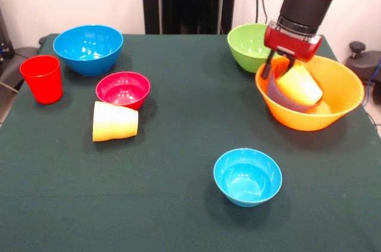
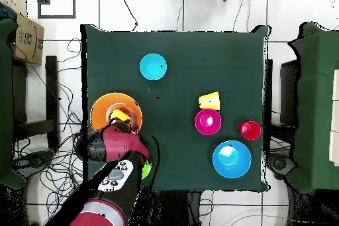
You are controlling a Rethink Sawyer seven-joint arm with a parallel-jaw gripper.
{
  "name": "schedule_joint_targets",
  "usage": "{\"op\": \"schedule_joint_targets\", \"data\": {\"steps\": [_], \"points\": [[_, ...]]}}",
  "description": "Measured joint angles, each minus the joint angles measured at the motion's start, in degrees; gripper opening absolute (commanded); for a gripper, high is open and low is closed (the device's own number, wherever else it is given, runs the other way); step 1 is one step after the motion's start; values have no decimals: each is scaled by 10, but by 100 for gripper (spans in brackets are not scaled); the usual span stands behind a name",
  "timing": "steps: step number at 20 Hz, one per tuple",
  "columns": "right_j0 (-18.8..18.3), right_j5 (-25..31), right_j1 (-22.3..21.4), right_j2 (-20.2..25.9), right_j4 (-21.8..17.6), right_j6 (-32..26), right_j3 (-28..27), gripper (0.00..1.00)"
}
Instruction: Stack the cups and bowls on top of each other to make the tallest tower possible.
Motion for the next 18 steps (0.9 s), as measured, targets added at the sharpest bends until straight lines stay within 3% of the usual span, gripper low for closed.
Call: {"op": "schedule_joint_targets", "data": {"steps": [18], "points": [[24,1,5,-14,20,0,0,100]]}}
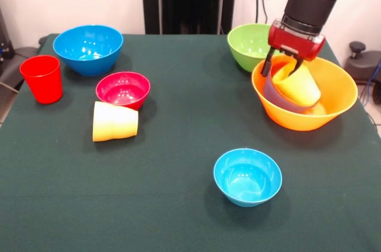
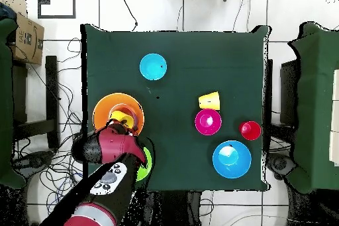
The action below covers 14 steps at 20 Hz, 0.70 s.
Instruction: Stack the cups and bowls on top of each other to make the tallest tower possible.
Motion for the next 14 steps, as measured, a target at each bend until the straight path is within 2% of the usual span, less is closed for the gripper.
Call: {"op": "schedule_joint_targets", "data": {"steps": [7,14], "points": [[-6,22,-42,0,0,0,4,100],[-36,62,-118,0,-1,0,17,100]]}}
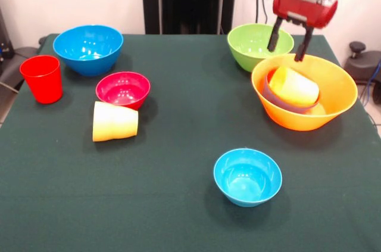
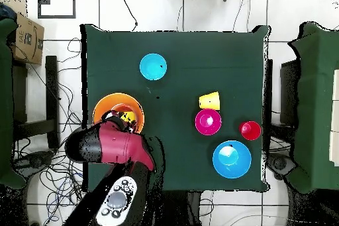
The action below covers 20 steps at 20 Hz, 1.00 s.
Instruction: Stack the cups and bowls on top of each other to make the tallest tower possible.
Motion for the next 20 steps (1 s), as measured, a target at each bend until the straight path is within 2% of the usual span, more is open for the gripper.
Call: {"op": "schedule_joint_targets", "data": {"steps": [10,13,20], "points": [[-51,56,-82,2,-1,0,13,100],[-71,65,-93,4,-6,0,13,100],[-169,66,-90,26,-53,0,9,100]]}}
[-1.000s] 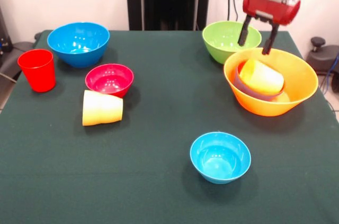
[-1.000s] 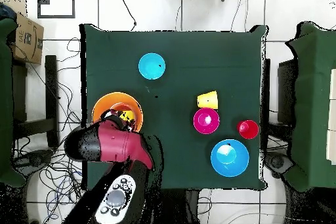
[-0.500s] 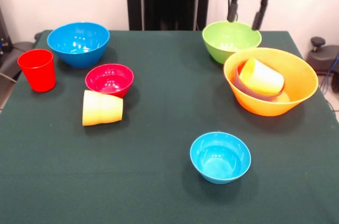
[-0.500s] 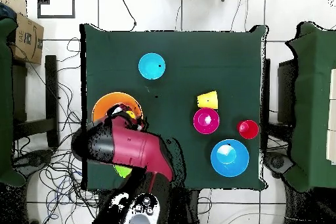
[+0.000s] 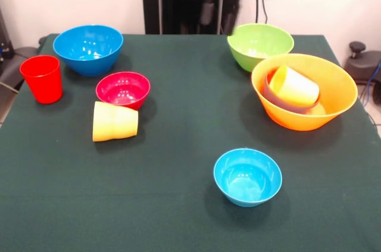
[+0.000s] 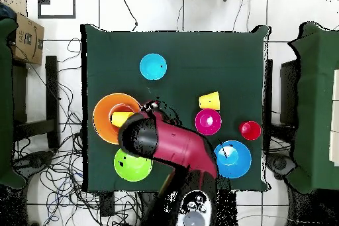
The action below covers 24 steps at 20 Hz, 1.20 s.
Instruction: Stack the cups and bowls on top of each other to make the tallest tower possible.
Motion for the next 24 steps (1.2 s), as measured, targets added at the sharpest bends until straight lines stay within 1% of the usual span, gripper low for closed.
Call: {"op": "schedule_joint_targets", "data": {"steps": [2,3,4,5,8,9,12,17,18,24], "points": [[-20,0,9,5,-14,0,-7,100],[-37,0,19,11,-25,0,-14,100],[-44,0,24,13,-31,0,-18,100],[-59,0,35,20,-42,0,-26,100],[-80,0,54,31,-58,0,-40,100],[-92,0,66,41,-70,0,-49,100],[-102,0,76,51,-81,0,-54,100],[-129,0,91,79,-112,0,-57,100],[-141,0,96,89,-125,0,-57,100],[-184,0,113,119,-168,0,-57,100]]}}
